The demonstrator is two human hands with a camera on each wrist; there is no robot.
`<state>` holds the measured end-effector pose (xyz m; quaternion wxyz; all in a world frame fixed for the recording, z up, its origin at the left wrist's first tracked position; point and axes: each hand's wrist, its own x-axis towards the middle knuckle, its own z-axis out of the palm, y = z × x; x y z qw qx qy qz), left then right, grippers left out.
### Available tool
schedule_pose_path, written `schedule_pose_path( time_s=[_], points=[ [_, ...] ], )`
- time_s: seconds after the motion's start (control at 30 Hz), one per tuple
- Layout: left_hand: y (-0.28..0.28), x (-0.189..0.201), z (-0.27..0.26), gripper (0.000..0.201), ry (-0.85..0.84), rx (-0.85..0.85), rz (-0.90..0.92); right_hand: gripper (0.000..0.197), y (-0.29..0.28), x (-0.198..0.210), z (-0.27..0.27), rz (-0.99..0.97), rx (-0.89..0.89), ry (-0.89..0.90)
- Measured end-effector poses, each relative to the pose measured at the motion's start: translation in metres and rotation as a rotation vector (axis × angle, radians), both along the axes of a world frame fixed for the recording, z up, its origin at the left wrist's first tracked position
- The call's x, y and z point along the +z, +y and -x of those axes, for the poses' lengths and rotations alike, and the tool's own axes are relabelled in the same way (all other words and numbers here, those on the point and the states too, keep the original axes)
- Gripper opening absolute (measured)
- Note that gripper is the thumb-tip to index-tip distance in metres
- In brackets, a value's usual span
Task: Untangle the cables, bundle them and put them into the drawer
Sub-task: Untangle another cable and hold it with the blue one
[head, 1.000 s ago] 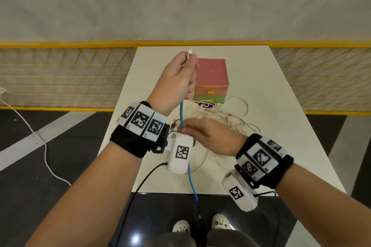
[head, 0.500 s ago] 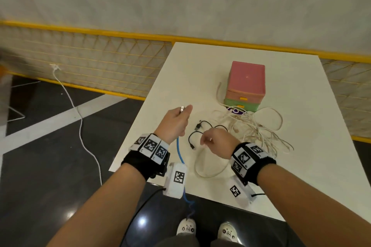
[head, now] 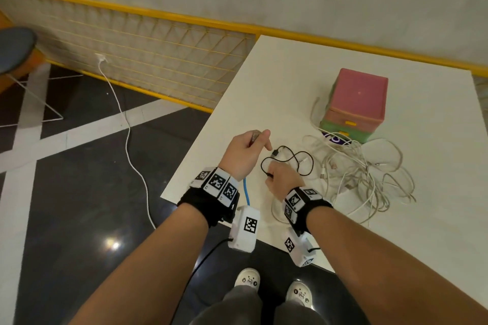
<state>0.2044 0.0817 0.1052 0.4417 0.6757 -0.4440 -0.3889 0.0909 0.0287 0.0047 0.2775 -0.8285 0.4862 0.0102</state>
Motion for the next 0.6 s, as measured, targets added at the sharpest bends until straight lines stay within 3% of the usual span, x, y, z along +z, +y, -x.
schedule_pose_path(
  time_s=[0.13, 0.27, 0.33, 0.47, 0.6],
  points=[
    [-0.003, 0.006, -0.003, 0.025, -0.113, -0.082, 0.138, 0.012, -0.003, 0.043, 0.019, 0.092, -0.033, -0.446],
    [-0.017, 0.014, 0.006, 0.021, -0.221, -0.244, 0.138, 0.009, -0.009, 0.095, 0.046, 0.044, -0.124, -0.815],
    [-0.023, 0.021, 0.016, 0.019, -0.228, -0.315, 0.121, 0.008, -0.013, 0.11, 0.057, 0.005, -0.188, -0.921],
    [-0.034, 0.034, 0.034, 0.017, -0.092, -0.299, 0.189, 0.018, -0.016, 0.125, 0.071, -0.036, -0.356, -1.117],
    [-0.039, 0.052, 0.048, 0.019, 0.087, -0.291, 0.26, 0.02, -0.004, 0.132, 0.077, -0.139, -0.249, -1.036]
  ],
)
